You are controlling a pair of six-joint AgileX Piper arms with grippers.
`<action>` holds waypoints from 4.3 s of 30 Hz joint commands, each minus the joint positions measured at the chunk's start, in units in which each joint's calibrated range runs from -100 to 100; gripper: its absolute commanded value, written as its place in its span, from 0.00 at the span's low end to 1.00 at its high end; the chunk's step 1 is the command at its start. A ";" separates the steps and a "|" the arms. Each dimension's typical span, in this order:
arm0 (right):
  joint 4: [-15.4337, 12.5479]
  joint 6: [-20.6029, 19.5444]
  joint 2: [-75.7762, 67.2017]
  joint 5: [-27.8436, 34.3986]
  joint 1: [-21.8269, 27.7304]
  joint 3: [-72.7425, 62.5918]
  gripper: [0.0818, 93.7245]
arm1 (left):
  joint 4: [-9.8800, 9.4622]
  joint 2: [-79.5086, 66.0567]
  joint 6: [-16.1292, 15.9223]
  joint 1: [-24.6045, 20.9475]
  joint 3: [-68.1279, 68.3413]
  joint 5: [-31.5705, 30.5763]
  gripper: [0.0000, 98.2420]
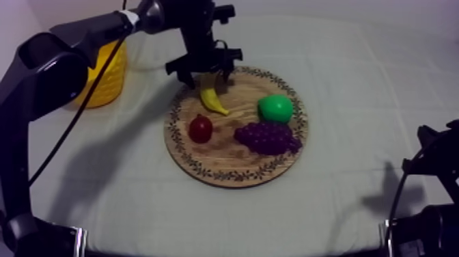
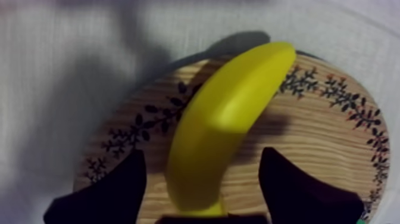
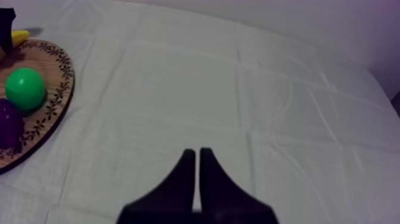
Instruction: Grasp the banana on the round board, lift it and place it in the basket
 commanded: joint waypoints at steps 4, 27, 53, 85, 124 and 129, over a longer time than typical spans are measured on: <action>0.00 0.01 -0.02 -0.04 0.02 -0.03 0.00 | -0.61 1.31 -0.72 -0.02 0.55 2.64 0.57; 0.00 0.01 -0.02 -0.04 0.02 -0.03 0.00 | -8.04 -9.14 -1.58 -1.73 -0.73 9.20 0.28; 0.00 0.01 -0.02 -0.04 0.02 -0.03 0.00 | -12.36 -24.25 -1.91 -24.14 20.49 4.23 0.28; 0.00 0.01 -0.02 -0.04 0.02 -0.03 0.00 | -9.71 -17.99 -4.64 -24.51 24.27 -12.23 0.49; 0.00 0.03 -0.02 -0.04 0.02 -0.03 0.00 | -6.82 -130.34 -22.27 -22.85 117.90 -57.50 0.00; 0.00 0.04 -0.02 -0.04 0.02 -0.03 0.00 | -7.24 -138.66 -23.77 -23.42 121.56 -56.67 0.00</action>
